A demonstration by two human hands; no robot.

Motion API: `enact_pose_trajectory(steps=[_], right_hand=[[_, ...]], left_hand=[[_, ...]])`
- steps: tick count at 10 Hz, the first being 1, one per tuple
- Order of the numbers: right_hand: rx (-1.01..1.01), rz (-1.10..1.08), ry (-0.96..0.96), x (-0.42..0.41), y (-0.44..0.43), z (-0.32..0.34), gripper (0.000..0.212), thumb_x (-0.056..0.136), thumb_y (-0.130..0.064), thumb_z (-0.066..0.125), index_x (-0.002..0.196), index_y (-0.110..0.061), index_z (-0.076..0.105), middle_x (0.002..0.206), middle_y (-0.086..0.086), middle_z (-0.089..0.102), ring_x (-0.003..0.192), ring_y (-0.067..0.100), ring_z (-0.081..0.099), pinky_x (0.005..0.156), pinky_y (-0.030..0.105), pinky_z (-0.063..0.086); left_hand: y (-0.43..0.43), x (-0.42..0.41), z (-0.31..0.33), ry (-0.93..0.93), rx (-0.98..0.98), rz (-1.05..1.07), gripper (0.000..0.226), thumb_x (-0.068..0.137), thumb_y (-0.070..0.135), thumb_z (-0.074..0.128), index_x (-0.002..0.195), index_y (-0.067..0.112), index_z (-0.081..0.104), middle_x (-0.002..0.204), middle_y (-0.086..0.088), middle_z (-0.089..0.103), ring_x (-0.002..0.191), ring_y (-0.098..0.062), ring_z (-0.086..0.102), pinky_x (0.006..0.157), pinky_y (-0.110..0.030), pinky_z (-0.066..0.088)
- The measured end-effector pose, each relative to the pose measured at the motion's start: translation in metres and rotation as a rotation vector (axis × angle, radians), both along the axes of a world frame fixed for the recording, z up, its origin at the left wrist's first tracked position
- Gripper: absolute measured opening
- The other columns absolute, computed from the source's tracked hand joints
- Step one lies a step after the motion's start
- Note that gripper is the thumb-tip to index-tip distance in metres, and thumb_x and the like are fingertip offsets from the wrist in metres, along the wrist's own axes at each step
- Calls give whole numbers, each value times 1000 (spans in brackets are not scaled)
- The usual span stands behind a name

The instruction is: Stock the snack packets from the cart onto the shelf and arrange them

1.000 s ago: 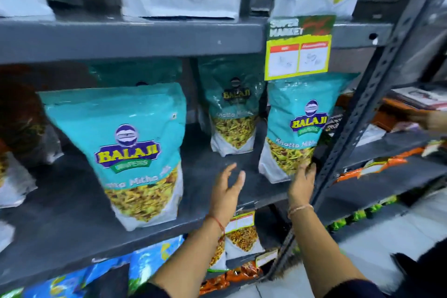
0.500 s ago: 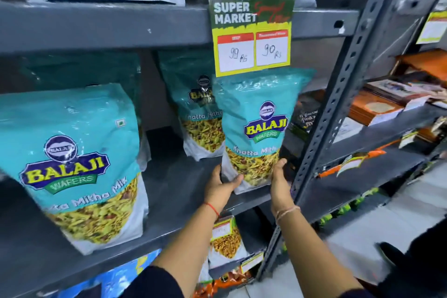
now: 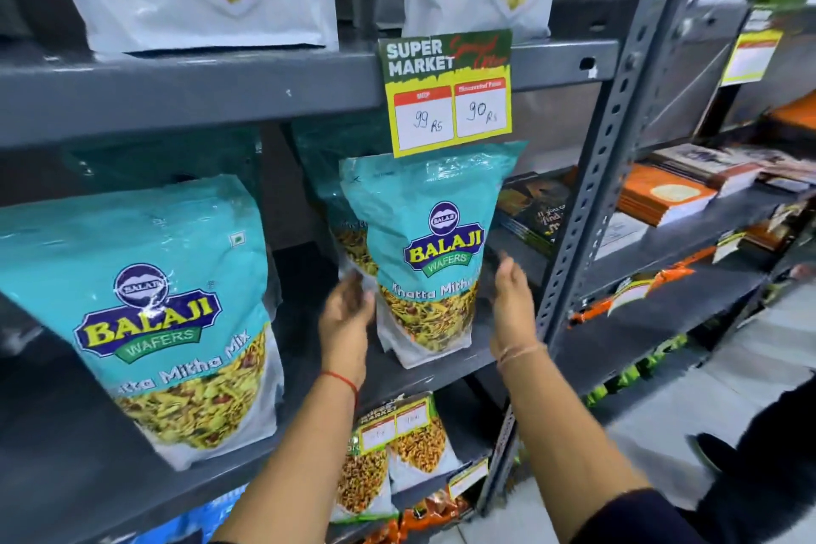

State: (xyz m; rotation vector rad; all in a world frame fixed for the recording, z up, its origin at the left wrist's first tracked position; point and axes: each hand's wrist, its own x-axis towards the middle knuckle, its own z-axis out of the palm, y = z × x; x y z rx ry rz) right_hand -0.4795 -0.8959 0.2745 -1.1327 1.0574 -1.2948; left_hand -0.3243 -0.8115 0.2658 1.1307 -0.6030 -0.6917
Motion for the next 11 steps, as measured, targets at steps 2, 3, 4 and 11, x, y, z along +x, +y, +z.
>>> enact_pose_trajectory(steps=[2, 3, 4, 11], right_hand=[[76, 143, -278, 1, -29, 48, 21, 93, -10, 43, 82, -13, 60, 80, 1, 71, 78, 17, 62, 72, 28, 55], [107, 182, -354, 5, -33, 52, 24, 92, -3, 42, 74, -14, 54, 57, -8, 70, 61, 10, 62, 56, 20, 55], [131, 256, -405, 8, -36, 56, 22, 93, -2, 39, 79, -13, 53, 59, -7, 71, 59, 8, 64, 60, 22, 57], [137, -161, -260, -9, -21, 43, 20, 90, -2, 46, 107, -5, 55, 101, 9, 62, 90, 20, 57, 81, 26, 49]], left_hand=[[-17, -9, 53, 46, -136, 108, 23, 85, 0, 53, 107, -1, 58, 81, 8, 69, 69, 6, 64, 65, -7, 51], [-22, -6, 63, 54, -126, 138, 9, 83, -3, 54, 86, 1, 62, 76, 3, 62, 55, 9, 61, 56, -6, 48], [-26, 0, 65, 34, -113, 131, 25, 83, -3, 54, 69, 17, 58, 75, 2, 60, 54, 9, 60, 56, -6, 48], [2, -15, 52, -76, -43, 18, 24, 89, 6, 50, 111, 5, 56, 111, -1, 59, 100, -9, 56, 81, -11, 47]])
